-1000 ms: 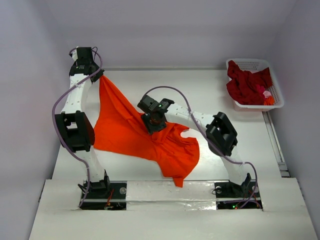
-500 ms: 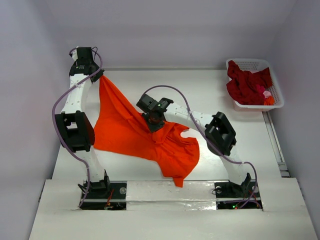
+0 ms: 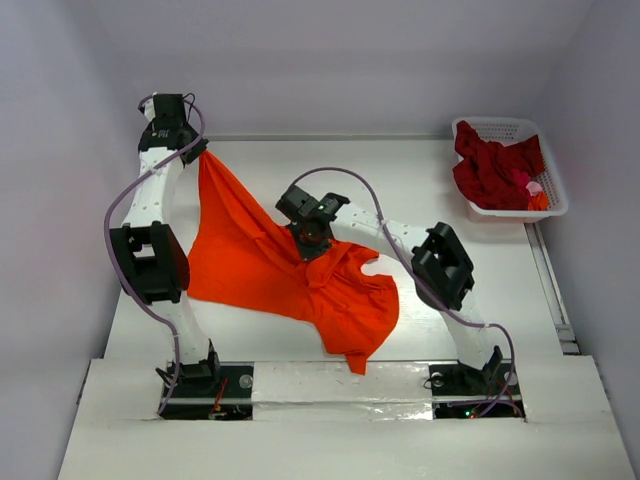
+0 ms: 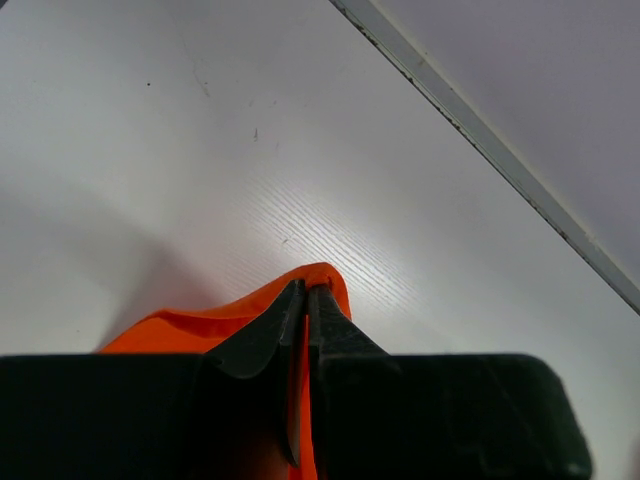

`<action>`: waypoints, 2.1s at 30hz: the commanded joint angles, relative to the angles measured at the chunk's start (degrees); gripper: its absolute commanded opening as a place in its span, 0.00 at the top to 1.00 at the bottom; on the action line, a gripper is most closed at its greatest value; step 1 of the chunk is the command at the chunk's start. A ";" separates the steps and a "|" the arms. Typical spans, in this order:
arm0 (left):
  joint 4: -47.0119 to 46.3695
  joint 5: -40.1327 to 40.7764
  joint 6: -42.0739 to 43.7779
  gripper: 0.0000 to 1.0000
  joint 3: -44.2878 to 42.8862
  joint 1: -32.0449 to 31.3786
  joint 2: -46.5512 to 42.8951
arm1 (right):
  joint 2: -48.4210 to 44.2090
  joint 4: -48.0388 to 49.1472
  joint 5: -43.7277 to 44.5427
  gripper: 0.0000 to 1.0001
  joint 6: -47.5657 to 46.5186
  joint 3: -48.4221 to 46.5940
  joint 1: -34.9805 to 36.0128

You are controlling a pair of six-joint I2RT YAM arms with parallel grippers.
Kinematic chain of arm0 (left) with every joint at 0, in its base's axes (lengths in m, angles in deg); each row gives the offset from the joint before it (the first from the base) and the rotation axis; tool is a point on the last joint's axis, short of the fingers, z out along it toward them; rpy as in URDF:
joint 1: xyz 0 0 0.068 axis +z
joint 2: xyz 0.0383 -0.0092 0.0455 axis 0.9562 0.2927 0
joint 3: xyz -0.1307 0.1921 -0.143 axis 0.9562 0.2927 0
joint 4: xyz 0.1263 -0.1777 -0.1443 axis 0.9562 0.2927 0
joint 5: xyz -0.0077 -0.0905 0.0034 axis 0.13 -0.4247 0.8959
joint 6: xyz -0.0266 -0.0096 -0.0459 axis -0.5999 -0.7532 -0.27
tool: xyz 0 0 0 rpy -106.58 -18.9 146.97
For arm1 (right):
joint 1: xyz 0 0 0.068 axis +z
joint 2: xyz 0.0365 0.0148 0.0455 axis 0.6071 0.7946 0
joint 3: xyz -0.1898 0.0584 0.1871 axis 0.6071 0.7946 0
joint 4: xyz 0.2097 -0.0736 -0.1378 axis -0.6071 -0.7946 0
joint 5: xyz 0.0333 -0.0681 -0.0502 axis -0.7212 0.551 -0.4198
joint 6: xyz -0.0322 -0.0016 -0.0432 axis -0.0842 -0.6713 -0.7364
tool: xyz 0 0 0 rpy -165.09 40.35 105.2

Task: Fold and stack the t-shirts
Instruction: Flatten the tshirt out

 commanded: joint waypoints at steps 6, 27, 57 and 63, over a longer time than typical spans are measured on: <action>0.38 0.72 0.67 1.00 -5.04 0.34 -0.41 | -7.00 -2.14 1.28 1.00 0.65 -5.89 -12.09; -0.93 -1.57 0.85 1.00 -7.86 0.34 -3.75 | -1.90 -6.36 -2.32 1.00 -4.36 -31.73 -34.95; -10.61 -19.58 0.14 1.00 18.16 0.34 -61.30 | -68.75 14.02 -12.59 1.00 -1.99 13.40 -36.19; -11.84 -22.48 -2.57 1.00 27.03 0.34 -78.35 | -92.38 18.42 -18.13 1.00 -0.41 25.38 -36.19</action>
